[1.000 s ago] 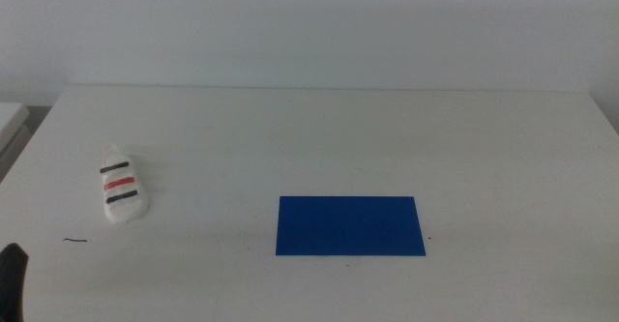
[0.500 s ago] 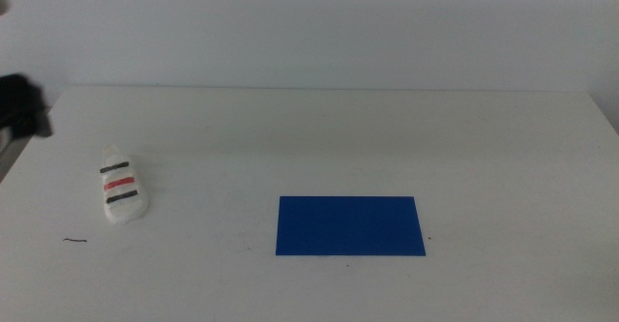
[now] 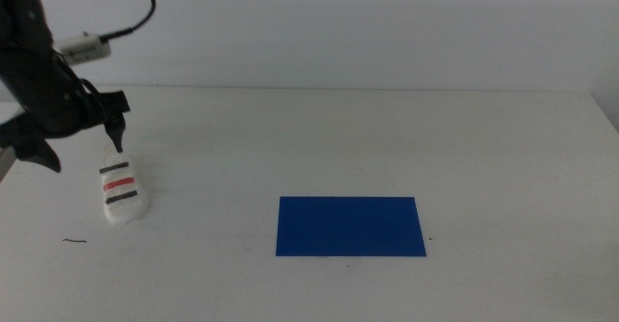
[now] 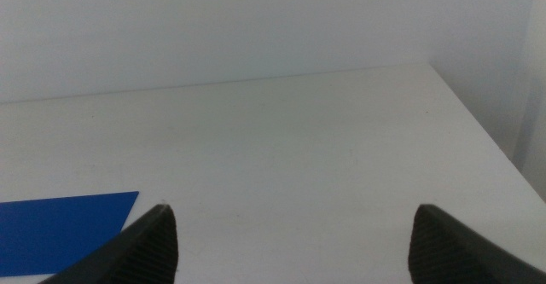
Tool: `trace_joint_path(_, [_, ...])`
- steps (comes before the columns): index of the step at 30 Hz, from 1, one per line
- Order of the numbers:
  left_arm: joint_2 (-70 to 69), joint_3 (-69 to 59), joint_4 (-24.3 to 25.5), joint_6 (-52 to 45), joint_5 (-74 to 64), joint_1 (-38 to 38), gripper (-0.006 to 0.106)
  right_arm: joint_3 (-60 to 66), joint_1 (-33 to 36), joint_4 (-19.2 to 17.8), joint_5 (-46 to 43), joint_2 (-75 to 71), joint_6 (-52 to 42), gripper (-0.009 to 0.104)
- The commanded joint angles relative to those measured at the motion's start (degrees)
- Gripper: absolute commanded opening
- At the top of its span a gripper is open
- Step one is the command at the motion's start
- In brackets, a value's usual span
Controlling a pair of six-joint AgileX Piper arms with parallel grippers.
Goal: Use one arm to grab the shoe from the table and place it on the mat.
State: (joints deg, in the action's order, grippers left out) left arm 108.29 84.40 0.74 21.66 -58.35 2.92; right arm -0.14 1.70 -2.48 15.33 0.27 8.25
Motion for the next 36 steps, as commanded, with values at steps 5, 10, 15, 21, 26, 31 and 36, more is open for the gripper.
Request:
trace_joint_path(5, [5.4,0.8,-2.9,0.7,6.0,-0.1,0.094,0.1,0.0,-0.3,-0.4,-0.3,-0.3,0.079])
trace_joint_path(10, [8.4,0.8,-4.2,0.4,7.6,-0.1,0.094,0.1,0.0,-0.3,-0.4,-0.3,-0.3,0.079])
trace_joint_path(15, [11.1,0.8,-4.2,0.3,8.2,-0.1,0.093,0.1,0.0,-0.3,-0.4,-0.3,-0.3,0.079])
trace_joint_path(21, [11.5,0.8,-4.2,0.7,6.4,-0.1,0.062,0.1,0.0,-0.3,-0.4,-0.3,-0.3,0.079])
trace_joint_path(26, [5.5,1.6,-3.5,0.7,-1.5,-3.2,0.010,0.1,0.0,-0.3,-0.4,-0.3,-0.3,0.079])
trace_joint_path(31, [2.9,8.4,0.2,0.4,-11.3,-14.9,-0.002,0.1,0.0,-0.3,-0.4,-0.3,-0.3,0.079])
trace_joint_path(36, [7.7,15.8,-0.4,2.8,-11.6,-27.1,-0.002,0.1,0.0,-0.3,-0.4,-0.3,-0.3,0.079])
